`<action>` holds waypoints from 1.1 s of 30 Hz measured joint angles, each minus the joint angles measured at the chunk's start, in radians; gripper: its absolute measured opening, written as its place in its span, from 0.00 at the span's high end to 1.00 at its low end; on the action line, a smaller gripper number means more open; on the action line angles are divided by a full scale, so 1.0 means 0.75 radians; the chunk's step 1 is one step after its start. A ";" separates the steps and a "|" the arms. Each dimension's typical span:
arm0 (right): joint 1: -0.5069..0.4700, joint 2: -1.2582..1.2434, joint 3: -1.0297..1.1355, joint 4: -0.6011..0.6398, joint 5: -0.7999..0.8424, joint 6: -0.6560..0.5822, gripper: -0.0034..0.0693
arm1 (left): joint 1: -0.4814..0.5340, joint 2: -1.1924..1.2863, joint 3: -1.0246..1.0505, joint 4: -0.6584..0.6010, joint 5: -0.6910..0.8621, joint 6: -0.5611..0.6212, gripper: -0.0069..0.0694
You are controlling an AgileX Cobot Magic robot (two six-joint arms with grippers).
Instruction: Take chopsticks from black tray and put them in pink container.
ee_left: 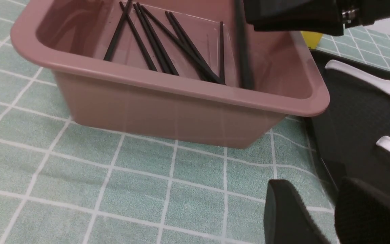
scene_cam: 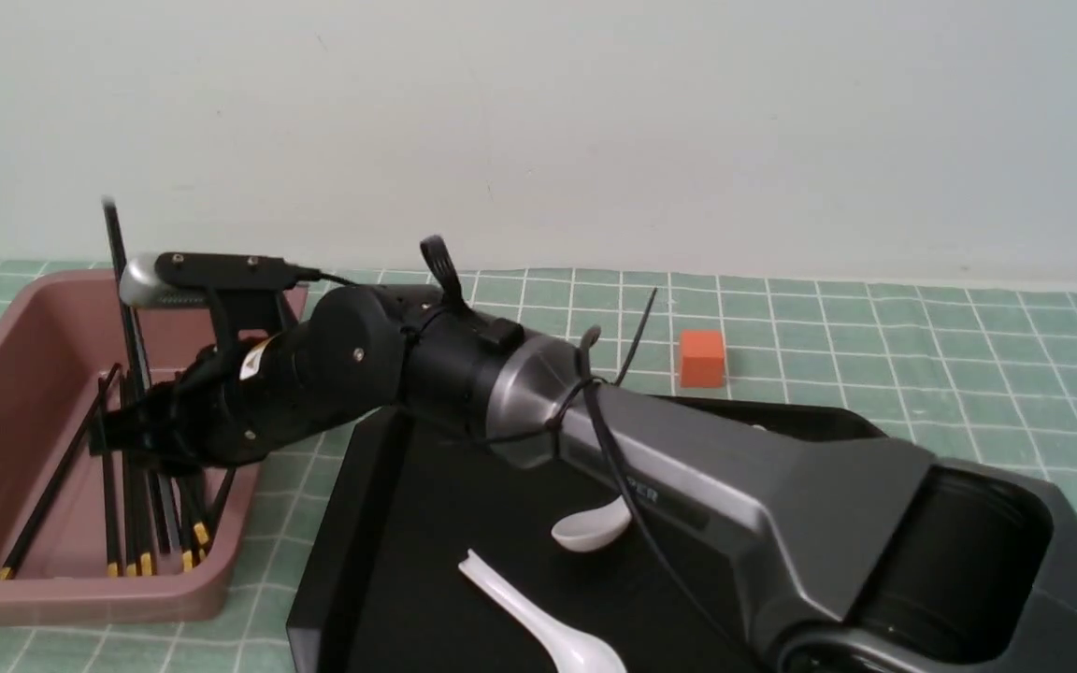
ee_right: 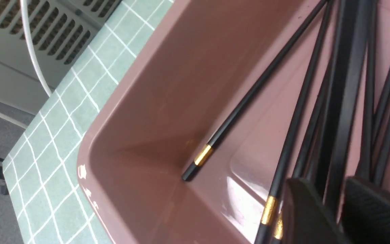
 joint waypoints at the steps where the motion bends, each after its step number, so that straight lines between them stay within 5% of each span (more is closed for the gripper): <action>1: 0.000 -0.003 -0.002 -0.001 0.000 0.000 0.58 | 0.000 0.000 0.000 0.000 0.000 0.000 0.60; 8: -0.016 -0.127 -0.005 -0.099 0.193 -0.026 0.49 | 0.000 0.000 0.000 0.000 0.000 0.000 0.60; 21: -0.156 -0.779 -0.002 -0.560 0.944 -0.058 0.96 | 0.000 0.000 0.000 0.000 0.000 0.000 0.60; 33: -0.156 -1.612 0.734 -0.630 0.965 -0.026 0.97 | 0.000 0.000 0.000 0.000 0.000 0.000 0.60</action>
